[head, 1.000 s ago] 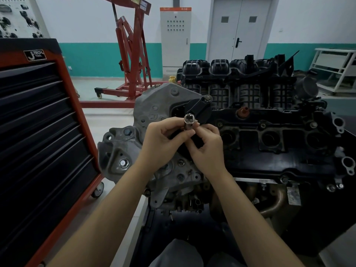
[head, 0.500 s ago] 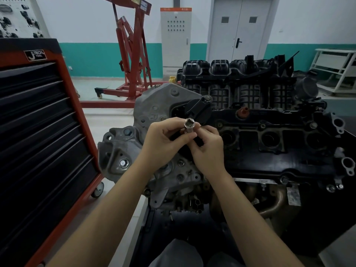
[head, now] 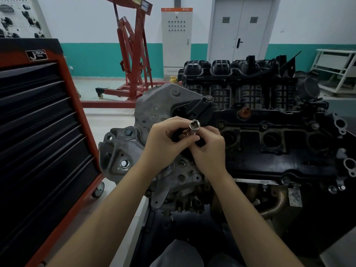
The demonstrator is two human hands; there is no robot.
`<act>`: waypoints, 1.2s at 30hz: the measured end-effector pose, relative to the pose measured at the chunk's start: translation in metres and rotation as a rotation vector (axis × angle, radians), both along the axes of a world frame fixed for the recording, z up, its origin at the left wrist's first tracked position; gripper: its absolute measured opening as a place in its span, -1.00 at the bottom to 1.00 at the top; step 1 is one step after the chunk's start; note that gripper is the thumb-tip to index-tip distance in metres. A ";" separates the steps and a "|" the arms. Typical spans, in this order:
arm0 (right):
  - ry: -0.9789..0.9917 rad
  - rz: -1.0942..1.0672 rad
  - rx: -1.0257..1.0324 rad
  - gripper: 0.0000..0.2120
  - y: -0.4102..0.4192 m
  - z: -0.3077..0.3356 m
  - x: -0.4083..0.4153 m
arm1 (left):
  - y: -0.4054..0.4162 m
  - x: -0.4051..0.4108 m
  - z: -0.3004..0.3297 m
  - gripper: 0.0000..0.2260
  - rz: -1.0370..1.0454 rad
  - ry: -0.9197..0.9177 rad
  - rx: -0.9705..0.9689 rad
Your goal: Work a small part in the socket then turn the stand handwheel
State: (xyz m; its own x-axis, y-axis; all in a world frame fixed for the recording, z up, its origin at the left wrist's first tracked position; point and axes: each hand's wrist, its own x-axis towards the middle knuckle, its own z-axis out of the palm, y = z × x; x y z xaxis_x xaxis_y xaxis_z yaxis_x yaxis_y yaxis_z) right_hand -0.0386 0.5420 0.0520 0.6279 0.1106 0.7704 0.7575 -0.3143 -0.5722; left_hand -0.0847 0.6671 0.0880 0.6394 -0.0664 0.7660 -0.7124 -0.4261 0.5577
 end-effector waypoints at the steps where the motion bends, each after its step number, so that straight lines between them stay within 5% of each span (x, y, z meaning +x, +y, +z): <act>1: -0.003 -0.002 0.006 -0.82 0.000 0.000 0.000 | -0.001 0.000 0.000 -0.83 0.027 -0.011 0.000; 21: -0.047 0.042 0.048 -0.82 0.000 0.001 0.000 | 0.003 0.000 -0.003 -0.80 -0.128 0.088 -0.118; 36: 0.006 0.010 0.042 -0.85 0.000 -0.002 0.002 | 0.001 -0.002 0.000 -0.83 -0.058 0.029 -0.069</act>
State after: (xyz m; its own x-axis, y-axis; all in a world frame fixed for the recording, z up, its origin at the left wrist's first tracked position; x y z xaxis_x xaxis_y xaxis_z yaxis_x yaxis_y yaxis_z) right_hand -0.0370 0.5421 0.0500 0.6316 0.0847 0.7707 0.7570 -0.2819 -0.5894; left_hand -0.0867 0.6681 0.0883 0.6577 -0.0513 0.7515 -0.7180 -0.3443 0.6049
